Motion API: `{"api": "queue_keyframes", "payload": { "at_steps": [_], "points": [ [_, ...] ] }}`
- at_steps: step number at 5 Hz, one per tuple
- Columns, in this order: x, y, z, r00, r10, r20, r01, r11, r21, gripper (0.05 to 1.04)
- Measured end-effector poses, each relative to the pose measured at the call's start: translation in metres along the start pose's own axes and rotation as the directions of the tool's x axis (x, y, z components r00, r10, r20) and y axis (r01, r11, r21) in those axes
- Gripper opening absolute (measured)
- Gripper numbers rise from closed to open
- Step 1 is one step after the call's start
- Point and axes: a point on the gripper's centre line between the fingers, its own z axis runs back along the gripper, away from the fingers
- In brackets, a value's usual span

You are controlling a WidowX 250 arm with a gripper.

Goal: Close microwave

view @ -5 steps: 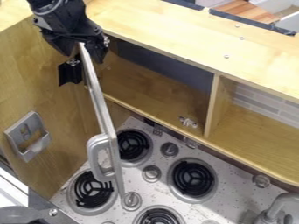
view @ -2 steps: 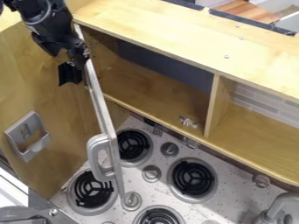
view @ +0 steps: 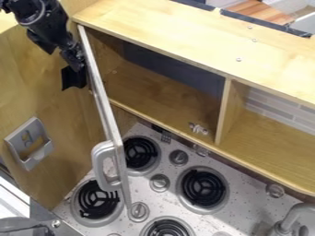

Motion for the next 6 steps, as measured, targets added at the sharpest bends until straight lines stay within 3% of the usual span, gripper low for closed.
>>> {"api": "queue_keyframes", "payload": {
  "at_steps": [3,5,6],
  "points": [
    [-0.02,0.004,-0.023,0.987,-0.139,-0.082,0.138,0.99,-0.02,0.998],
    [-0.022,-0.008,-0.04,0.985,-0.138,-0.102,0.134,0.99,-0.046,0.998],
    [-0.01,-0.016,-0.049,0.988,-0.126,-0.086,0.121,0.991,-0.065,0.998]
  ]
}}
